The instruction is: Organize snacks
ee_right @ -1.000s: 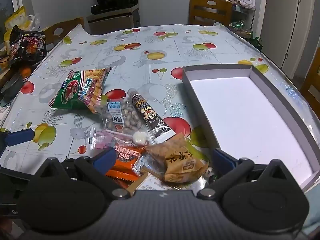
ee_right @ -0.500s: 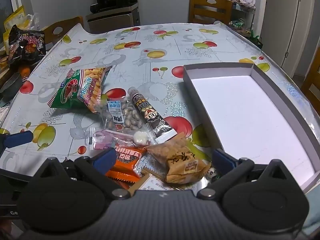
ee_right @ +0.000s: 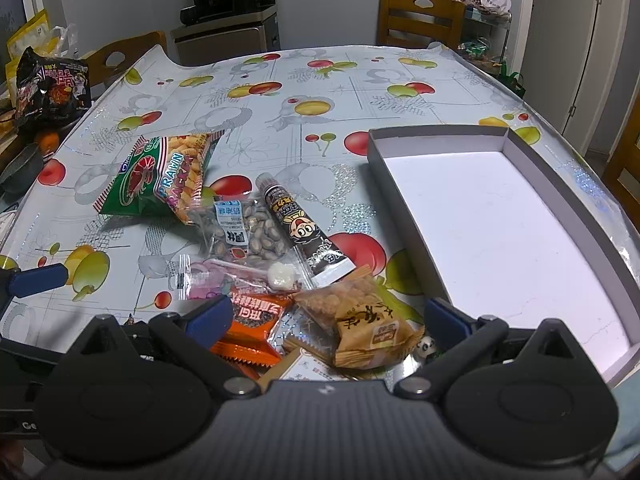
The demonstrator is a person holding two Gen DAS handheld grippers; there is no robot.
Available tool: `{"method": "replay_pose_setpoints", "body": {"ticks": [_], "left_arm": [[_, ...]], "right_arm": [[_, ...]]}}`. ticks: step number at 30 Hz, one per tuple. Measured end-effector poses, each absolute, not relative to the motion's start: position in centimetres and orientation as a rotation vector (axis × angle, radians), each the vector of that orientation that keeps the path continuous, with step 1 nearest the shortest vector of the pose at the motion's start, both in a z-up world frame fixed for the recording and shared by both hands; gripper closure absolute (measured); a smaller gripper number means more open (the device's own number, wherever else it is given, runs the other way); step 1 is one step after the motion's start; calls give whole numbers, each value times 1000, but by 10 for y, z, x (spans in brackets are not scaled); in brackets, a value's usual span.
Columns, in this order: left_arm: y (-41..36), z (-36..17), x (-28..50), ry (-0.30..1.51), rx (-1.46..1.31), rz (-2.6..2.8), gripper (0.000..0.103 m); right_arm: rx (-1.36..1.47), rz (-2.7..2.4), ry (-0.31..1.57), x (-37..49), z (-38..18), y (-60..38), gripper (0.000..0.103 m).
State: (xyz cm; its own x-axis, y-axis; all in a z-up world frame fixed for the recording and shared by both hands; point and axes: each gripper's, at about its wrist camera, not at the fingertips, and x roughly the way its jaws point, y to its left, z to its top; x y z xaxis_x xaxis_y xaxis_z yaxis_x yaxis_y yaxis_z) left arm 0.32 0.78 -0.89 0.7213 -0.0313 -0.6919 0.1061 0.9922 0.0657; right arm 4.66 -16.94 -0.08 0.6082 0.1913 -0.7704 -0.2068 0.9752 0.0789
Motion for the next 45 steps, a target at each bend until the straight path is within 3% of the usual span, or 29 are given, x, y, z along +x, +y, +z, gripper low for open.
{"method": "replay_pose_setpoints", "body": {"ticks": [32, 45], "left_arm": [[9, -11, 3, 767, 102, -80, 0], [12, -13, 7, 787, 102, -102, 0]], "right_arm": [[-16, 250, 887, 46, -1, -170, 0], [-88, 395, 795, 29, 6, -176, 0]]}}
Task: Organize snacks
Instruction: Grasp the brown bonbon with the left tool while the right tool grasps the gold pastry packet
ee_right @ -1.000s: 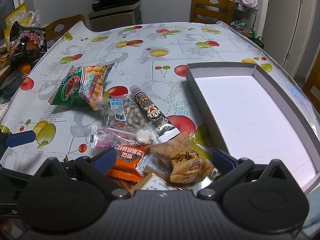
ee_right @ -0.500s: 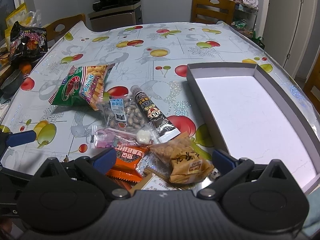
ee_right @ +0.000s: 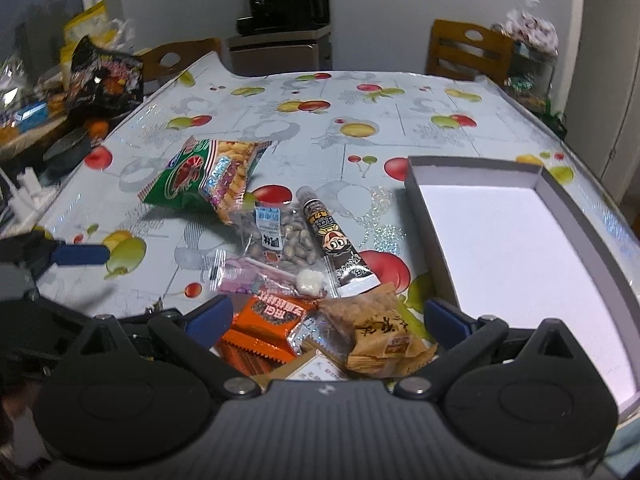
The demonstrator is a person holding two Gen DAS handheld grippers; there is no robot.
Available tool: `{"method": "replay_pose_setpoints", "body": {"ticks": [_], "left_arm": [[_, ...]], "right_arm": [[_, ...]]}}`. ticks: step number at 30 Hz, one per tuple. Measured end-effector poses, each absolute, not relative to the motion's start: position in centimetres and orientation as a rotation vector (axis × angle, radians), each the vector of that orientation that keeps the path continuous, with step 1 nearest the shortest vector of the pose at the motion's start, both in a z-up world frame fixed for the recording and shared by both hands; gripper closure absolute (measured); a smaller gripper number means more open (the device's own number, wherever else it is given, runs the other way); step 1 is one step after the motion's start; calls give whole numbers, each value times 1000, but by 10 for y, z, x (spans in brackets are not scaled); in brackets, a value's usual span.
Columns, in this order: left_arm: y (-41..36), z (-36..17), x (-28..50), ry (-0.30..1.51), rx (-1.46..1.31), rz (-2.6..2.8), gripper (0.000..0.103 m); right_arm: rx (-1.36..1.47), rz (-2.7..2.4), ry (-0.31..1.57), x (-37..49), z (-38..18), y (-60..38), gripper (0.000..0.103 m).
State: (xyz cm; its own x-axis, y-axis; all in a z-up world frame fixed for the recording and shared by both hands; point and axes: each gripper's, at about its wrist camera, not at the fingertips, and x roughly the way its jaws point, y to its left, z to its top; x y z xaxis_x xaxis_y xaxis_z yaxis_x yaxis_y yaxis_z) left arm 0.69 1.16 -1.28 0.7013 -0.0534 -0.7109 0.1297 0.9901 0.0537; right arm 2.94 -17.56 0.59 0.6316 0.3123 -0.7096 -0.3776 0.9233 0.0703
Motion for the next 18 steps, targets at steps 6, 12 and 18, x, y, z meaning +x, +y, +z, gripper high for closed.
{"method": "replay_pose_setpoints", "body": {"ticks": [6, 12, 18], "left_arm": [[16, -16, 5, 797, 114, -114, 0], [29, -19, 1, 791, 78, -144, 0], [33, -23, -2, 786, 103, -183, 0]], "right_arm": [[-185, 427, 742, 18, 4, -173, 0], [-146, 516, 712, 12, 2, -189, 0], [-114, 567, 744, 12, -6, -196, 0]]}}
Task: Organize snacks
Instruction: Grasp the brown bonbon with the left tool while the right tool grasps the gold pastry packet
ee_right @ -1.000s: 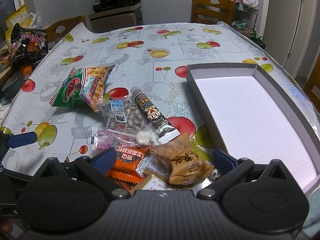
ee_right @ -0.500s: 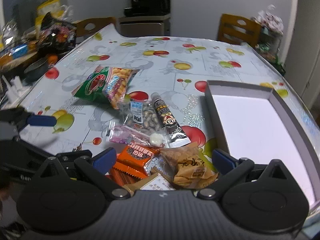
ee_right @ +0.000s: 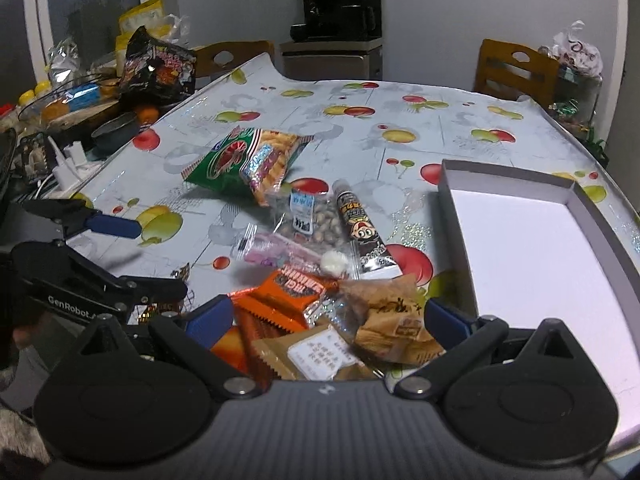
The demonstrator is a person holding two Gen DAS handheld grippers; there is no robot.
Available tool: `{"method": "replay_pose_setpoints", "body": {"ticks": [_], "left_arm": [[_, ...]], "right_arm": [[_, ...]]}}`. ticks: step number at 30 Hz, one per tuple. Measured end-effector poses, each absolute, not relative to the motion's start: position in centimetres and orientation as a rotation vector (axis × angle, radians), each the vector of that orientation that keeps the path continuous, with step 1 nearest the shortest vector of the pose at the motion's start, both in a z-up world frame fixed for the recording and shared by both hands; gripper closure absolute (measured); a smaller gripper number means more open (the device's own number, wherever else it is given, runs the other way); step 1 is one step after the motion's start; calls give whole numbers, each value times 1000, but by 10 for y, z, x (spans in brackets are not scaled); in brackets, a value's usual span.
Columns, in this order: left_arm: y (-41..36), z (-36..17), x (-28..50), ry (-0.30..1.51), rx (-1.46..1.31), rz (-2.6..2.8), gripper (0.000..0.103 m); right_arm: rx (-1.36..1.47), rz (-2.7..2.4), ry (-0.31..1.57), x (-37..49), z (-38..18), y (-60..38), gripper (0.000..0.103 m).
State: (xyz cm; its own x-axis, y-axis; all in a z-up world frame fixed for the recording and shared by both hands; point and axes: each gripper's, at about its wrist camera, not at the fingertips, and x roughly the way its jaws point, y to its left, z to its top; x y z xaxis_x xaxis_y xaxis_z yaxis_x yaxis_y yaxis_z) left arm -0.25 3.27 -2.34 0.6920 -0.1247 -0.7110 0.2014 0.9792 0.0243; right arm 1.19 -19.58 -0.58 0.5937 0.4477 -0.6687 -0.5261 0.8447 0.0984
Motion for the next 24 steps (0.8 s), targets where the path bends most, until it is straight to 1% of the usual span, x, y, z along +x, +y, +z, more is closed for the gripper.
{"method": "replay_pose_setpoints", "body": {"ticks": [4, 6, 9, 11, 12, 14, 15, 17, 19, 21, 23, 24], "left_arm": [[28, -25, -7, 778, 130, -241, 0], [24, -26, -8, 780, 139, -263, 2], [19, -29, -9, 790, 156, -289, 12], [18, -31, -10, 801, 156, -306, 27], [17, -32, -10, 806, 154, -311, 29], [18, -33, -10, 813, 146, -316, 38], [18, -34, -10, 816, 139, -318, 39], [19, -35, -10, 821, 132, -320, 49], [19, -35, -10, 825, 131, -325, 53], [19, -36, -11, 826, 129, -325, 58], [19, -37, -11, 833, 123, -322, 66], [20, -37, -11, 835, 121, -320, 66]], "right_arm": [[-157, 635, 720, 3, -8, -191, 0], [-185, 663, 711, -3, -9, -189, 1], [-179, 672, 692, -10, -9, -192, 7], [-143, 705, 702, -12, -7, -197, 18], [-135, 714, 711, -13, -7, -199, 20], [-142, 698, 719, -15, -9, -200, 29], [-150, 690, 724, -15, -10, -200, 31], [-155, 674, 743, -14, -14, -199, 38], [-141, 667, 764, -11, -18, -200, 41], [-135, 654, 761, -10, -21, -199, 41], [-140, 644, 759, -8, -24, -198, 41], [-144, 639, 761, -6, -25, -197, 41]]}}
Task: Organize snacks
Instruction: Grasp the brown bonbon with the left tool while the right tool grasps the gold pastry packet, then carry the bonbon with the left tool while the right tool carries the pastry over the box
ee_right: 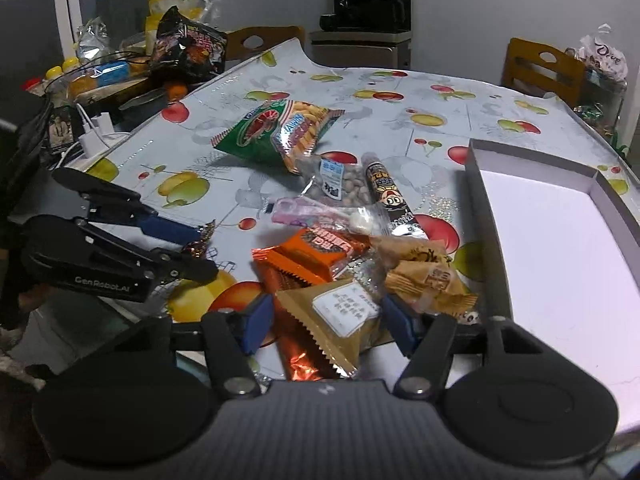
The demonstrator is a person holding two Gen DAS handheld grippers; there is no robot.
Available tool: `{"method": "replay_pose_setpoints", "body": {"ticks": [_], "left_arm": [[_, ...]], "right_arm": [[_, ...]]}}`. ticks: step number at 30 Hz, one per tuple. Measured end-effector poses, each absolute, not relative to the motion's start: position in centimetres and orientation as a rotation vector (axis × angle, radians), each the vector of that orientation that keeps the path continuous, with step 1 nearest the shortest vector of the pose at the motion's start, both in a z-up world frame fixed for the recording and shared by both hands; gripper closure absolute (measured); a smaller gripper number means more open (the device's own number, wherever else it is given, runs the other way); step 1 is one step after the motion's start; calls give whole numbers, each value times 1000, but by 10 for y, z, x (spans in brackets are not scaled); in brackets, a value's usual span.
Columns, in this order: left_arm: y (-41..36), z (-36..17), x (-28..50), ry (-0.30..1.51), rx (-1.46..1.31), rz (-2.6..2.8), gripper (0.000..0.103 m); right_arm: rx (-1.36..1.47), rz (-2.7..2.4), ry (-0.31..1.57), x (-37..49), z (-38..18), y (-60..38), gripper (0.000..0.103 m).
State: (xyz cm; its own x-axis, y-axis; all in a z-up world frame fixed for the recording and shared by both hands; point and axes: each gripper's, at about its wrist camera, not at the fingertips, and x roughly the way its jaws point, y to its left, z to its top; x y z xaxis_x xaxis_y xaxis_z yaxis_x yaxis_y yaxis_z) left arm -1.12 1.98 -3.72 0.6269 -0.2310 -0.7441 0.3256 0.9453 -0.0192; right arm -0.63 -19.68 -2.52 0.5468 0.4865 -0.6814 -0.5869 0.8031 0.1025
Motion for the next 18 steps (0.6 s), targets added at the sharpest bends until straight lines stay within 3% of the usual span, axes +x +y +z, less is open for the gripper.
{"method": "replay_pose_setpoints", "body": {"ticks": [3, 10, 13, 14, 18], "left_arm": [[20, -36, -11, 831, 123, -318, 78], [17, -34, -14, 812, 130, -326, 78], [15, -32, -14, 808, 135, -326, 78], [15, -31, -15, 803, 139, -326, 78], [12, -26, -17, 785, 150, -332, 78]], "right_arm": [[-156, 633, 752, -5, -28, -194, 41], [-124, 603, 769, 7, -32, -196, 41], [-104, 604, 760, 8, -33, -198, 47], [-101, 596, 759, 9, -33, -198, 59], [-77, 592, 767, 11, -32, -203, 60]]}}
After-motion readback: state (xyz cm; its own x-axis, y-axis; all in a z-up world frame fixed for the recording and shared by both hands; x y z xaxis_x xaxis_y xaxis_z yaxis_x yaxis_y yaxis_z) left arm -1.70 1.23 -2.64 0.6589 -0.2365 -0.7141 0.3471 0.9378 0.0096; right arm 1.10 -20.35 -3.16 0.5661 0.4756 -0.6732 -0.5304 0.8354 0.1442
